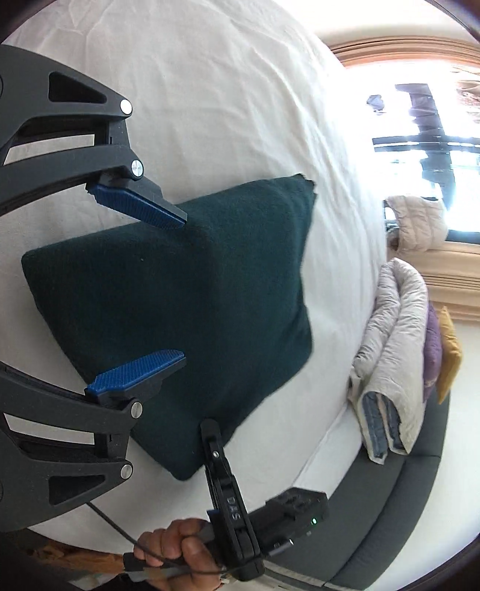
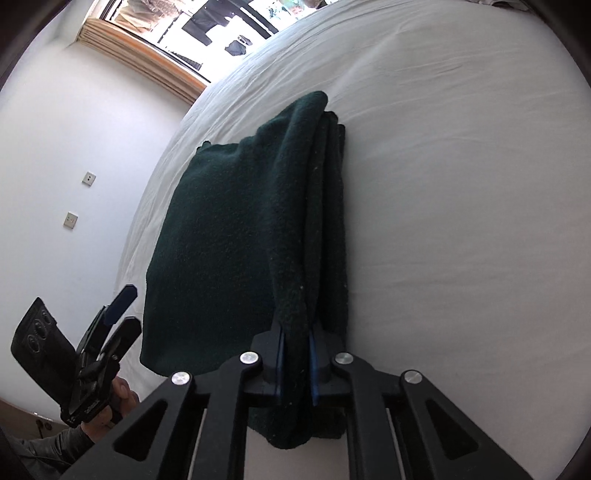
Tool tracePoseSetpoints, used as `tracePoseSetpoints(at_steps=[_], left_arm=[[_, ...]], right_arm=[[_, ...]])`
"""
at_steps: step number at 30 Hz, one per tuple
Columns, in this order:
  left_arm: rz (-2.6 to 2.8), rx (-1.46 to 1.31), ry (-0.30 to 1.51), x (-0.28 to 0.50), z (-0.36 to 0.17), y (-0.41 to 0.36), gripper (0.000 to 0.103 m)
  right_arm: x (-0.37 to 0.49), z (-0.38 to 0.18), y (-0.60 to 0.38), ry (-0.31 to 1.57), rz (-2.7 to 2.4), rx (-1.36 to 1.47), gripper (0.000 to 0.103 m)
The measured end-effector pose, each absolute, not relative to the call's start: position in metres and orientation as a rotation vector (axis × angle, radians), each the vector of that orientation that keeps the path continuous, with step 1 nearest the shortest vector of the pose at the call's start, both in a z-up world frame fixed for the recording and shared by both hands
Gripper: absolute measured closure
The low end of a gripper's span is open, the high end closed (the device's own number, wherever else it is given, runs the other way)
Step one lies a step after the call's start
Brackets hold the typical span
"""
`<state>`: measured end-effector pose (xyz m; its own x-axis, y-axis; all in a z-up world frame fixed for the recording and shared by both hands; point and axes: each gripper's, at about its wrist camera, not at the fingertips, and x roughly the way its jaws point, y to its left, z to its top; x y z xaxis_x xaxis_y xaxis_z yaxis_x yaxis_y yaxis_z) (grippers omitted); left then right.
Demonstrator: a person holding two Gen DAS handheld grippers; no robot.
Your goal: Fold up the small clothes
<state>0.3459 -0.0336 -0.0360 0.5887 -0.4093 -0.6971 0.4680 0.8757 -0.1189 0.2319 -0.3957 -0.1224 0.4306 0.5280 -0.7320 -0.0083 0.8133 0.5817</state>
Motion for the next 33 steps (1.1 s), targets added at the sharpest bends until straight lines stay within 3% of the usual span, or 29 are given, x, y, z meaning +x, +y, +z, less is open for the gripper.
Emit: tracePoseSetpoints(at_steps=[4, 8, 11, 14, 20, 23, 33], left_arm=[[-0.513, 0.056, 0.891, 0.355, -0.062, -0.028, 0.035], [-0.513, 0.034, 0.86, 0.355, -0.048, -0.008, 0.035], [-0.509, 0.03, 0.767, 0.359, -0.029, -0.003, 0.035], [-0.536, 0.055, 0.774, 0.372, -0.021, -0.007, 0.035], [-0.544, 0.181, 0.837, 0.345, -0.04, -0.026, 0.036], [-0.55, 0.167, 0.874, 0.339, -0.056, -0.028, 0.036], [-0.607, 0.24, 0.889, 0.314, -0.074, -0.018, 0.036]], right_arm=[[0.225, -0.142, -0.413, 1.059, 0.362, 0.656, 0.094], [0.221, -0.142, -0.418, 1.055, 0.4, 0.705, 0.09], [0.208, -0.114, -0.424, 1.022, 0.326, 0.657, 0.08], [0.2, -0.085, -0.411, 0.934, 0.347, 0.628, 0.079], [0.209, -0.112, -0.343, 1.078, 0.443, 0.456, 0.08], [0.197, -0.128, -0.344, 1.056, 0.408, 0.425, 0.103], [0.16, -0.108, -0.364, 1.024, 0.385, 0.375, 0.102]])
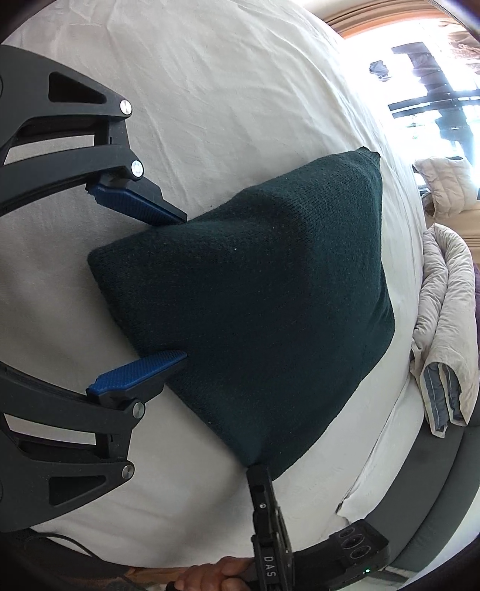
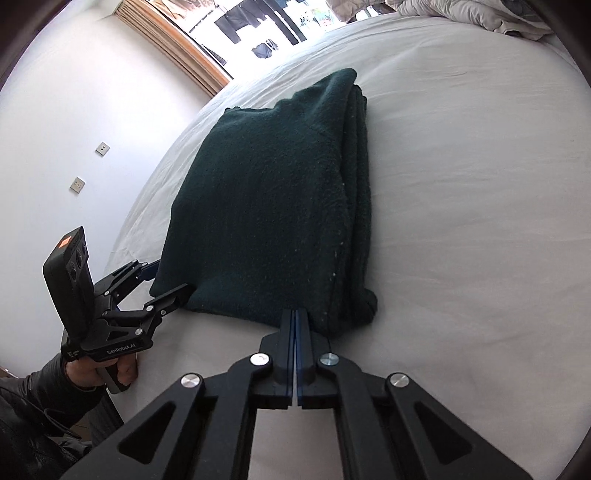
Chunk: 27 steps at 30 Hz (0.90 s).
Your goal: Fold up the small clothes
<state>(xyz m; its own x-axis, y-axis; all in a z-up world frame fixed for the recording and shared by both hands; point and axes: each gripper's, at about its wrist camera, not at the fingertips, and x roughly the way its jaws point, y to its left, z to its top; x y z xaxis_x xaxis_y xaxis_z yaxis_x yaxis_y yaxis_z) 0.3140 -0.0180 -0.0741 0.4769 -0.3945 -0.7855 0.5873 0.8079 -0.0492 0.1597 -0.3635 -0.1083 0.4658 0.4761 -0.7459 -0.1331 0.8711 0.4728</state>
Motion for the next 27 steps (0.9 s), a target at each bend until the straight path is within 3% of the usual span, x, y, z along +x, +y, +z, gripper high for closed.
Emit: tracePoseSetpoints(at_steps=[6, 12, 16, 18, 22, 26, 27], left_arm=[[-0.62, 0.147, 0.789, 0.344, -0.039, -0.023, 0.036], [-0.599, 0.045, 0.845, 0.428, -0.036, -0.043, 0.036], [-0.53, 0.073, 0.888, 0.476, -0.047, -0.06, 0.036], [-0.531, 0.065, 0.866, 0.477, -0.056, -0.057, 0.033], [-0.536, 0.042, 0.835, 0.468, -0.065, -0.049, 0.032], [-0.527, -0.048, 0.814, 0.456, -0.058, -0.023, 0.031], [-0.503, -0.078, 0.786, 0.45, -0.054, -0.013, 0.031]], right_arm=[[0.202, -0.073, -0.35, 0.91, 0.486, 0.474, 0.079], [0.308, -0.088, -0.339, 0.908, 0.556, 0.689, 0.073], [0.358, -0.112, -0.351, 0.956, 0.458, 0.742, 0.078], [0.369, -0.123, -0.366, 0.961, 0.424, 0.794, 0.096], [0.361, -0.131, -0.393, 0.903, 0.374, 0.862, 0.103], [0.322, -0.121, -0.423, 0.822, 0.289, 0.844, 0.097], [0.31, -0.117, -0.43, 0.796, 0.281, 0.837, 0.081]])
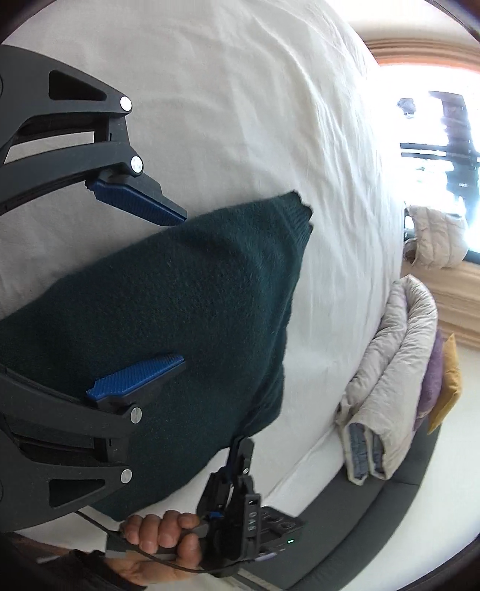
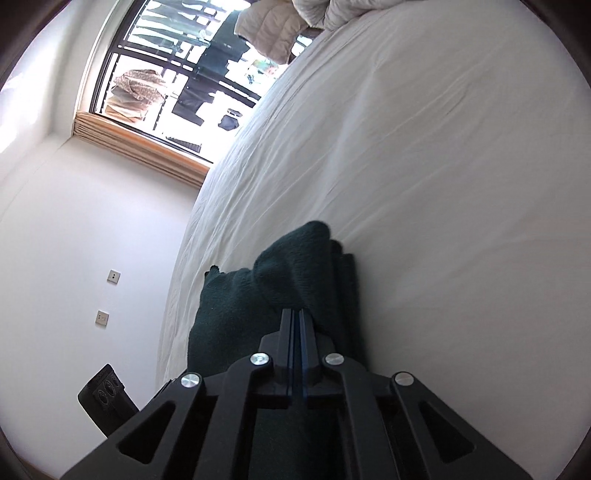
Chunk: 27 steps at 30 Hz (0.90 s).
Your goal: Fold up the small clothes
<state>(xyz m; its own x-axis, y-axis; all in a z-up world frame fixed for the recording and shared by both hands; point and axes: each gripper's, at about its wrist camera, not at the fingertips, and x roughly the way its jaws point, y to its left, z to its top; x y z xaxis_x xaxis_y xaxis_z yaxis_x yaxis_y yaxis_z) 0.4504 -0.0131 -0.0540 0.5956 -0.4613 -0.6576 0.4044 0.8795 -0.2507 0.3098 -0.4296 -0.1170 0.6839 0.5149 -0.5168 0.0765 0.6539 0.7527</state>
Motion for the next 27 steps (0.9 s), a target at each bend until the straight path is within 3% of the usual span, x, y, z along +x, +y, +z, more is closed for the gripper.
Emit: tracePoseSetpoints(at_steps=[1, 2, 3, 4, 11, 14, 18, 19, 20, 27], left_arm=[[-0.471, -0.102, 0.763, 0.446, -0.05, -0.004, 0.028], [-0.445, -0.134, 0.755, 0.444, -0.048, 0.005, 0.018], [-0.429, -0.172, 0.758, 0.444, -0.048, 0.012, 0.012], [-0.424, -0.22, 0.768, 0.445, -0.049, 0.018, 0.007], [-0.493, -0.311, 0.977, 0.459, -0.072, 0.007, 0.005], [-0.495, -0.292, 1.0, 0.459, -0.084, -0.006, 0.001], [-0.497, -0.261, 1.015, 0.464, -0.086, -0.02, 0.003], [-0.499, -0.254, 1.016, 0.465, -0.086, -0.023, 0.013], [-0.523, -0.257, 1.026, 0.467, -0.086, -0.027, 0.033], [-0.51, -0.175, 1.015, 0.462, -0.074, -0.046, 0.052]], right_arm=[[0.298, -0.112, -0.432, 0.78, 0.257, 0.832, 0.065], [0.287, -0.11, -0.434, 0.768, 0.233, 0.831, 0.034], [0.279, -0.108, -0.435, 0.762, 0.225, 0.83, 0.019], [0.275, -0.107, -0.431, 0.762, 0.243, 0.826, 0.019], [0.284, -0.123, -0.399, 0.888, 0.284, 0.734, 0.02], [0.295, -0.129, -0.391, 0.938, 0.312, 0.716, 0.035], [0.301, -0.137, -0.384, 0.981, 0.317, 0.682, 0.055], [0.303, -0.139, -0.386, 0.986, 0.317, 0.703, 0.058], [0.301, -0.143, -0.39, 0.99, 0.317, 0.719, 0.063], [0.294, -0.133, -0.378, 0.983, 0.277, 0.628, 0.074]])
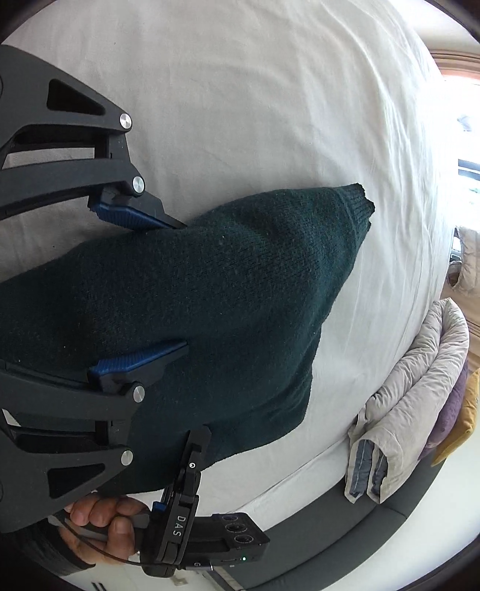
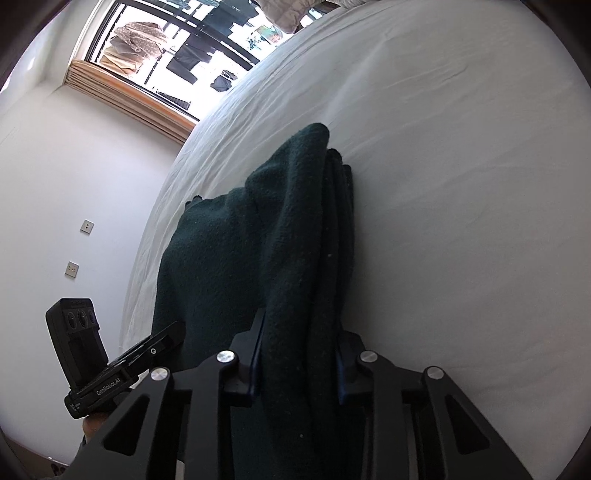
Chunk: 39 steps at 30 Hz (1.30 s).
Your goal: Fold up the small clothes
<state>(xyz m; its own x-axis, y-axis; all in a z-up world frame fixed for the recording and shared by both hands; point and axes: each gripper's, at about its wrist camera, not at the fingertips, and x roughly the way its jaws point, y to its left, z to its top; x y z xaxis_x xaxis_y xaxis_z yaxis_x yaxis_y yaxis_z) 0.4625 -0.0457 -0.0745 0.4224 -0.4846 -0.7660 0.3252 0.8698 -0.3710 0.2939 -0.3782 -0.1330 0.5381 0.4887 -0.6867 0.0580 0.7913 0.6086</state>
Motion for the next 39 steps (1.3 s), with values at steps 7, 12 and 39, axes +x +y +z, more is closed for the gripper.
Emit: tracePoseSetpoints(at_steps=[7, 12, 39], left_arm=[[-0.519, -0.153, 0.981, 0.443, -0.048, -0.037, 0.065], [-0.495, -0.143, 0.925, 0.417, -0.017, -0.002, 0.065], [-0.316, -0.15, 0.92, 0.261, -0.032, 0.203, 0.065]], right_arm=[[0.279, -0.095, -0.357, 0.928, 0.23, 0.511, 0.077], [0.261, -0.061, -0.32, 0.901, 0.265, 0.468, 0.077], [0.176, -0.107, -0.159, 0.984, 0.467, 0.583, 0.077]])
